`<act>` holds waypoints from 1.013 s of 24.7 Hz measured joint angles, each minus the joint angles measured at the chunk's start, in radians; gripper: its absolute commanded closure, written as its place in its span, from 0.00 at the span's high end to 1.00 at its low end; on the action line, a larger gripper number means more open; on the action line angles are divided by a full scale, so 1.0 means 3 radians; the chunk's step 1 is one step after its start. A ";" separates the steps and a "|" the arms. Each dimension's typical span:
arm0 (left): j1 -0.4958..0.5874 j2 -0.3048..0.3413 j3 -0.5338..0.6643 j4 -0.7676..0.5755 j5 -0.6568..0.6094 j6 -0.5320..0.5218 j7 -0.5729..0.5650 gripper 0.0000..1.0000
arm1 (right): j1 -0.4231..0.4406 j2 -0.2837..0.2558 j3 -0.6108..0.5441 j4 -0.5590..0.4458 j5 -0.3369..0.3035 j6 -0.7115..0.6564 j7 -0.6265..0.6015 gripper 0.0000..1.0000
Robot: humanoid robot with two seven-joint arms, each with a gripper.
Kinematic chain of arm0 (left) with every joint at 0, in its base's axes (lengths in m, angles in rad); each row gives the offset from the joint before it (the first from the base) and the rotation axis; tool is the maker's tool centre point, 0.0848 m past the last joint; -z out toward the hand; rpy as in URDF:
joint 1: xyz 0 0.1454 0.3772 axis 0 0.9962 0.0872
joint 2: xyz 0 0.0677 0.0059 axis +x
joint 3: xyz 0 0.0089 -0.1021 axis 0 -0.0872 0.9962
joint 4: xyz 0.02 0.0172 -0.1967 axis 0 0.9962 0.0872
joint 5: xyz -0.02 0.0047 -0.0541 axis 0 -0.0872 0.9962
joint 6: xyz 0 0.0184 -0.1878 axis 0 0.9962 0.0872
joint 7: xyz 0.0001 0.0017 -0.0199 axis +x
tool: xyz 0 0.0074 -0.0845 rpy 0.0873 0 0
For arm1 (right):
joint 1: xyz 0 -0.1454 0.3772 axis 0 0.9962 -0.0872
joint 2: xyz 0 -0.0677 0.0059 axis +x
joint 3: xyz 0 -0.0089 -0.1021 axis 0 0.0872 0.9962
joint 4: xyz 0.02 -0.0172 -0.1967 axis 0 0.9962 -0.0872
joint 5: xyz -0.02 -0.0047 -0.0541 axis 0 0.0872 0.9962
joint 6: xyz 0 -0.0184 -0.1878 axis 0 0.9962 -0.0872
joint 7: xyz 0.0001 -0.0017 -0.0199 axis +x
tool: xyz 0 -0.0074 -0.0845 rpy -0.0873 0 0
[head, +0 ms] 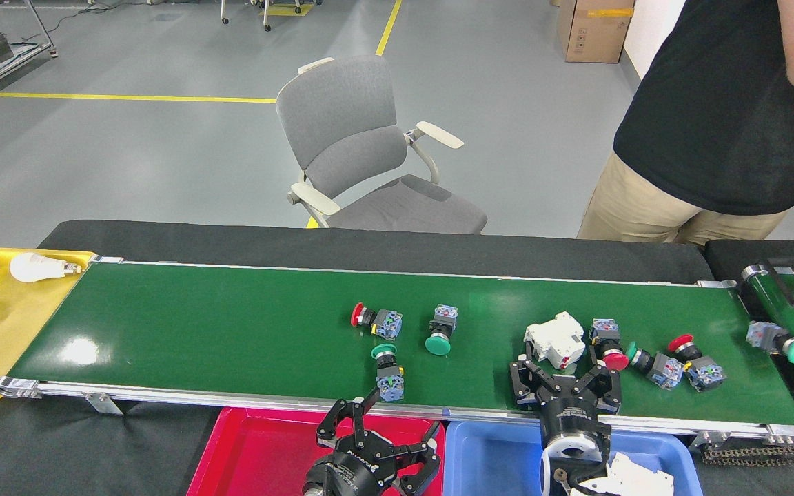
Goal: Pick switch part from conveyor to tray
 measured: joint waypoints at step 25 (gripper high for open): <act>-0.0266 0.0033 0.0816 0.0589 0.0213 0.0281 0.0036 0.19 | 0.1565 -0.0536 0.0428 -0.1990 0.0022 -0.0121 -0.0051 0.74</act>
